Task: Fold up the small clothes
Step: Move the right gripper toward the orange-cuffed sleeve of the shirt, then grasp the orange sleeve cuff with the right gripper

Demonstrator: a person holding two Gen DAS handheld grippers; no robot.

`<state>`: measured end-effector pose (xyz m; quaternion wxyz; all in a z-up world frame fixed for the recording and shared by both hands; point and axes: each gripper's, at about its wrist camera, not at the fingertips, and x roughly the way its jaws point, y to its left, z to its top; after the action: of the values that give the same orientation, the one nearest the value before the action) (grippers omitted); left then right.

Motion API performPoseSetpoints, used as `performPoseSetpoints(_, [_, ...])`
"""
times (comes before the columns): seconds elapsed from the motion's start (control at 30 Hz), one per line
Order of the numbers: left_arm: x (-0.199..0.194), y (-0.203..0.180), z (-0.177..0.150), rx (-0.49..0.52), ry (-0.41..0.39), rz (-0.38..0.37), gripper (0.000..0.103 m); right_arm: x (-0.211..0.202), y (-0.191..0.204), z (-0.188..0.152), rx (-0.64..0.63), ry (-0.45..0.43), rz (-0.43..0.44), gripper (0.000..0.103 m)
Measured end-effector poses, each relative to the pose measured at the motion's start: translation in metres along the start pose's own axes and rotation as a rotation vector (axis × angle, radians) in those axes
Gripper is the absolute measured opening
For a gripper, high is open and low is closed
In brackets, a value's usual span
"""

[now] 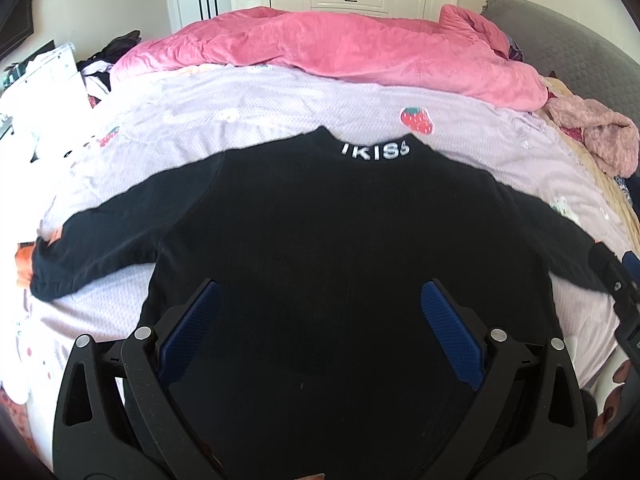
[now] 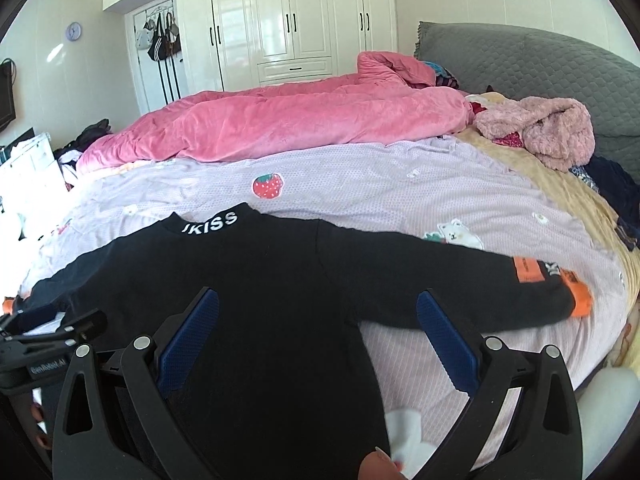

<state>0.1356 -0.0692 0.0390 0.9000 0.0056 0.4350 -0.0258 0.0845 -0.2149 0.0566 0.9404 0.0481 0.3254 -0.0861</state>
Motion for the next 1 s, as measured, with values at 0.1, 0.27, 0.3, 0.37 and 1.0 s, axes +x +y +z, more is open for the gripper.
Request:
performPoseSetpoints(0.1, [0.003,-0.003,0.008,-0.004,-0.004,-0.003,0.094,0.008,-0.005,0.01,0.012,0.0,-0.016,0.099])
performPoseSetpoints(0.27, [0.012,-0.01,0.022,-0.004,0.0,-0.015,0.094,0.021,-0.015,0.034,0.061,-0.019,-0.056,0.099])
performPoseSetpoints(0.3, [0.014,-0.011,0.025,-0.004,0.002,-0.017,0.094,0.023,-0.018,0.039,0.073,-0.025,-0.067,0.099])
performPoseSetpoints(0.37, [0.019,-0.015,0.029,-0.003,0.005,-0.021,0.094,0.027,-0.024,0.047,0.099,-0.036,-0.077,0.099])
performPoseSetpoints(1.0, [0.066,-0.053,0.025,0.018,0.054,-0.075,0.094,0.064,-0.112,0.027,0.313,-0.007,-0.182,0.099])
